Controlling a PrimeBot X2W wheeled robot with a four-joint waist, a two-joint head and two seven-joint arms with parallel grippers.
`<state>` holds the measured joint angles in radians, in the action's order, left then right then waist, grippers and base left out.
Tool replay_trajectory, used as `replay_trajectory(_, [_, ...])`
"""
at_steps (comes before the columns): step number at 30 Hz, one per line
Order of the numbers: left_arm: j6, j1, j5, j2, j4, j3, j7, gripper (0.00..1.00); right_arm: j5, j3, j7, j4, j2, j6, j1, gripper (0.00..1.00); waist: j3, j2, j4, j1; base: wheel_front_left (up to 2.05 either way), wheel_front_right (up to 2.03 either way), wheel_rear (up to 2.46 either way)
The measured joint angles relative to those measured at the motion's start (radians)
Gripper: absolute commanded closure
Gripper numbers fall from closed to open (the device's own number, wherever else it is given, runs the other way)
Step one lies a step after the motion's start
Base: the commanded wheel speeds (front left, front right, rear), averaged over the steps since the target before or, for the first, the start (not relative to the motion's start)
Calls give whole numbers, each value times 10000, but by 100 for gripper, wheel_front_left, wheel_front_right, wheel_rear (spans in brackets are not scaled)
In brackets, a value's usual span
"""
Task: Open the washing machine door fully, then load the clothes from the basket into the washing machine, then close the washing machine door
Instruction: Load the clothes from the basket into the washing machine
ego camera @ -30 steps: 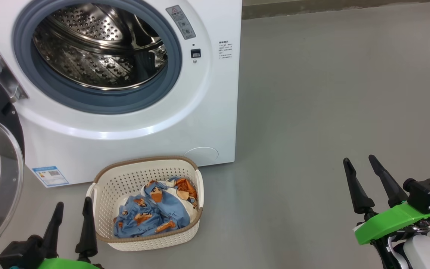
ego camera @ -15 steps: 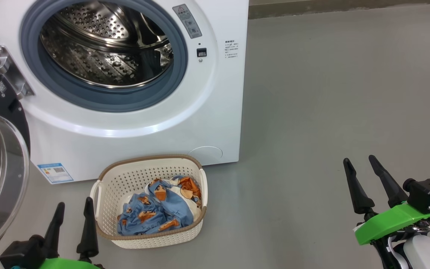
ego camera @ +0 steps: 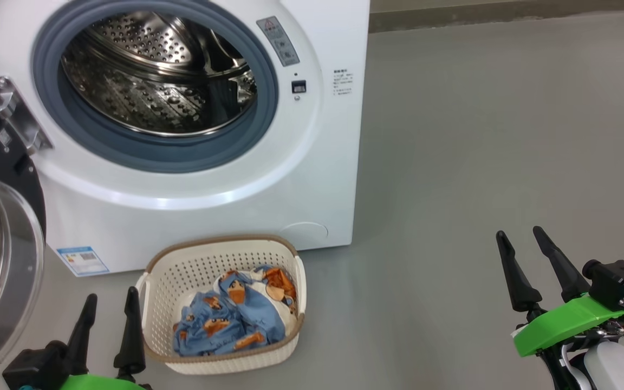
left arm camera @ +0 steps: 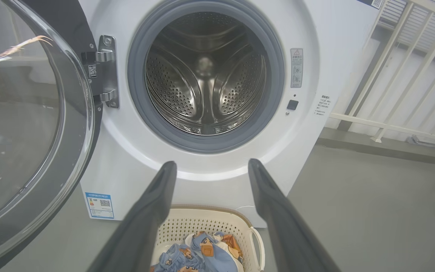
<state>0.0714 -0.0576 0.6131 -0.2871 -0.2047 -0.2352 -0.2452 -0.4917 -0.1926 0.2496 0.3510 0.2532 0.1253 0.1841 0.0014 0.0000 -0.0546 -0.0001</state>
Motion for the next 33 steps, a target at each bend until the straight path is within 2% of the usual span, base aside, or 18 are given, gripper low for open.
replay_trajectory(10, [61, -11, 0, -54, -2, -56, 2, 0, -10, -56, 0, 6, 0, 0, 1, 0, 26, 0, -6, 1, 169, -225, 56])
replay_trajectory(15, [54, -85, 0, -96, 0, -90, 2, 0, -10, -86, 0, 6, -15, 0, 2, 0, 47, 0, -17, 2, 135, -142, 7])
replay_trajectory(33, [90, -109, 4, -96, 0, -159, 0, 0, -10, -35, 0, 56, -54, 0, 3, 0, 102, 0, 37, 1, 22, -22, 0])
